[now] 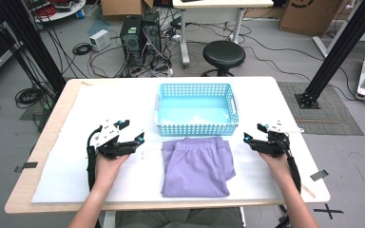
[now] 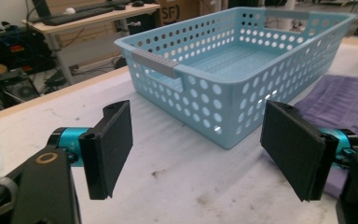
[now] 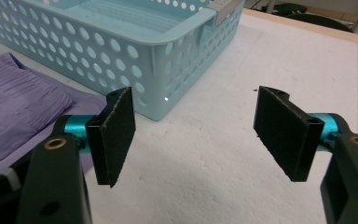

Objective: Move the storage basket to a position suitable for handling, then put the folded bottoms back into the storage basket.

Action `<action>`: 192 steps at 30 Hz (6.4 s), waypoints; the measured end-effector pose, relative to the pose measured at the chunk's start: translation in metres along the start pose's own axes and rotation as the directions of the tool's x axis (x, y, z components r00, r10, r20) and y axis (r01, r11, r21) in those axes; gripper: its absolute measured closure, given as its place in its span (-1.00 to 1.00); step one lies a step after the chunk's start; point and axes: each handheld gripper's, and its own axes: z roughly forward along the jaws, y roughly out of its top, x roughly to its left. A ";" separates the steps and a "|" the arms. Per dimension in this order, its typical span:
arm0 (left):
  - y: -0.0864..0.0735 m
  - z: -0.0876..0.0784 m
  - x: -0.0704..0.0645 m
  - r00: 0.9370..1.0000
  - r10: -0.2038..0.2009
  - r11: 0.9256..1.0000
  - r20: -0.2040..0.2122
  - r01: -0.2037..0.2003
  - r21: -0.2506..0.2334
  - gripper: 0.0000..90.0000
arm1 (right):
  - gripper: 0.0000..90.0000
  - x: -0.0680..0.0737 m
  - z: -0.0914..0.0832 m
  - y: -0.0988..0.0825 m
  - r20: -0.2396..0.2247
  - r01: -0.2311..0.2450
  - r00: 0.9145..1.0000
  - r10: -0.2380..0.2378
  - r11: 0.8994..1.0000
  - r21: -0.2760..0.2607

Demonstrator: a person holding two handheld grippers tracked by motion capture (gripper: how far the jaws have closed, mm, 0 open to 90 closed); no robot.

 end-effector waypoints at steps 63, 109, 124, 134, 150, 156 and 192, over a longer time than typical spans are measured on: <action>0.002 0.029 -0.095 0.969 -0.110 0.965 0.220 0.052 0.256 -0.18 | -0.38 0.069 -0.015 -0.016 -0.022 -0.008 1.000 0.008 1.000 -0.006; -0.010 0.024 -0.110 0.970 -0.238 0.862 0.056 0.185 0.471 -0.18 | -0.45 0.110 0.008 -0.017 -0.025 -0.103 0.993 0.116 0.943 0.317; -0.010 0.030 -0.118 0.962 -0.271 0.855 0.037 0.222 0.469 -0.44 | -0.55 0.114 0.010 -0.015 -0.017 -0.200 0.976 0.216 0.930 0.309; -0.009 0.034 -0.122 0.958 -0.285 0.855 0.042 0.235 0.463 -0.41 | -0.53 0.125 0.011 -0.015 -0.047 -0.140 0.986 0.162 0.939 0.315; -0.008 0.037 -0.129 0.960 -0.280 0.853 -0.007 0.252 0.456 -0.18 | -0.32 0.134 0.013 -0.014 0.012 -0.086 0.996 0.087 0.942 0.326; -0.006 0.043 -0.138 0.970 -0.242 0.862 -0.016 0.223 0.454 0.13 | 0.14 0.138 0.013 -0.012 -0.018 -0.053 0.998 0.062 0.948 0.314; 0.016 0.035 -0.127 0.956 -0.260 0.901 0.132 0.192 0.390 0.88 | 0.89 0.133 -0.006 0.001 -0.143 -0.038 0.988 0.062 0.985 0.168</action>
